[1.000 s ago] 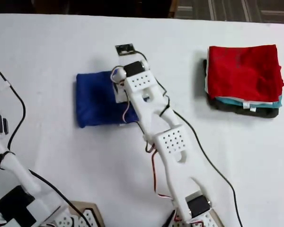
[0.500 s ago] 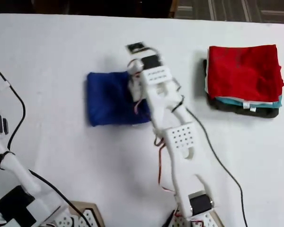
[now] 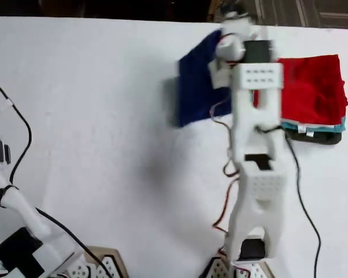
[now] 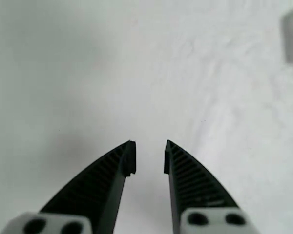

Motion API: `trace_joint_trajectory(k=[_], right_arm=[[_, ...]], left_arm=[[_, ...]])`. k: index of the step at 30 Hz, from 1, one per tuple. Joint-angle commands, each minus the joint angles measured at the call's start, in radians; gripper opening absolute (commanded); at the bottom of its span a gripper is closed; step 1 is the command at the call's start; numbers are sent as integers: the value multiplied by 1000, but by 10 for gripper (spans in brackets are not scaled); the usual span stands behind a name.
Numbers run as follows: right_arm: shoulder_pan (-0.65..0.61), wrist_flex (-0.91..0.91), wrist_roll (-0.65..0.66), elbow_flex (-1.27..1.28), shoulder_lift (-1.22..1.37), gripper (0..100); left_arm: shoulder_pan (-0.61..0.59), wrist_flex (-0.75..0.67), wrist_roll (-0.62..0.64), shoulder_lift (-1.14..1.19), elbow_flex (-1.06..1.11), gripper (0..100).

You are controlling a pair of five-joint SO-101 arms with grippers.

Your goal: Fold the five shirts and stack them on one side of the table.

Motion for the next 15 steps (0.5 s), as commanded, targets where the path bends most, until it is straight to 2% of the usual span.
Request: trace_joint_trajectory(k=[1, 9, 15], right_arm=[[88, 16, 44, -17, -191, 18], [285, 18, 170, -12, -263, 17], [369, 16, 250, -14, -209, 17]], left_arm=[[41, -14, 2, -46, -5, 121], [54, -14, 2, -46, -5, 121], [54, -15, 2, -46, -5, 121]])
